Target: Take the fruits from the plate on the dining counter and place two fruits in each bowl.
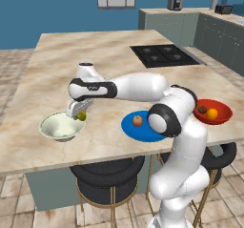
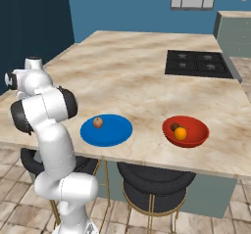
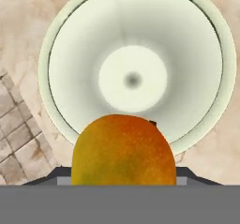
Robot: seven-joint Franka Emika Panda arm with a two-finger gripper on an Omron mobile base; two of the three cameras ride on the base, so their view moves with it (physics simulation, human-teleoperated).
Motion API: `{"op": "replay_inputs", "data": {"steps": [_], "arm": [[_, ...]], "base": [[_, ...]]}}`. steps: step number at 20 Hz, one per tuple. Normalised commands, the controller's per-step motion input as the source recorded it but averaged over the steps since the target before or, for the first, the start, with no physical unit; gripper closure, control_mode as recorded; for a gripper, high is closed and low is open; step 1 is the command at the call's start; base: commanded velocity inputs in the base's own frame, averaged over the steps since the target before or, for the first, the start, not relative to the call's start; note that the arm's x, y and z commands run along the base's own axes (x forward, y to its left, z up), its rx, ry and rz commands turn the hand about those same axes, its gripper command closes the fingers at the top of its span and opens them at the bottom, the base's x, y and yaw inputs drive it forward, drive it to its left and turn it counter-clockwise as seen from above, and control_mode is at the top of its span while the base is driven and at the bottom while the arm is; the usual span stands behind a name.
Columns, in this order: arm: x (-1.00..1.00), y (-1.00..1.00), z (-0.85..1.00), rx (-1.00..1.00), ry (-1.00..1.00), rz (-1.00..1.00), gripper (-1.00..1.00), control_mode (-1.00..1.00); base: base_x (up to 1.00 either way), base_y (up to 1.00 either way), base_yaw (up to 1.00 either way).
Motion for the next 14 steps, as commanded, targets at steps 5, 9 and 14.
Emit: {"op": "replay_inputs", "data": {"steps": [5,9,14], "arm": [[0.20,0.37,0.00,-0.13,0.22,0.09,1.00,-1.00],[0.02,0.22,-0.10,-0.15,-0.03,0.01,1.00,-1.00],[-0.10,0.02,-0.29,-0.07,-0.14,0.00,1.00,-1.00]], "base": [[0.00,0.00,0.00],[0.00,0.00,0.00],[0.00,0.00,0.00]]}}
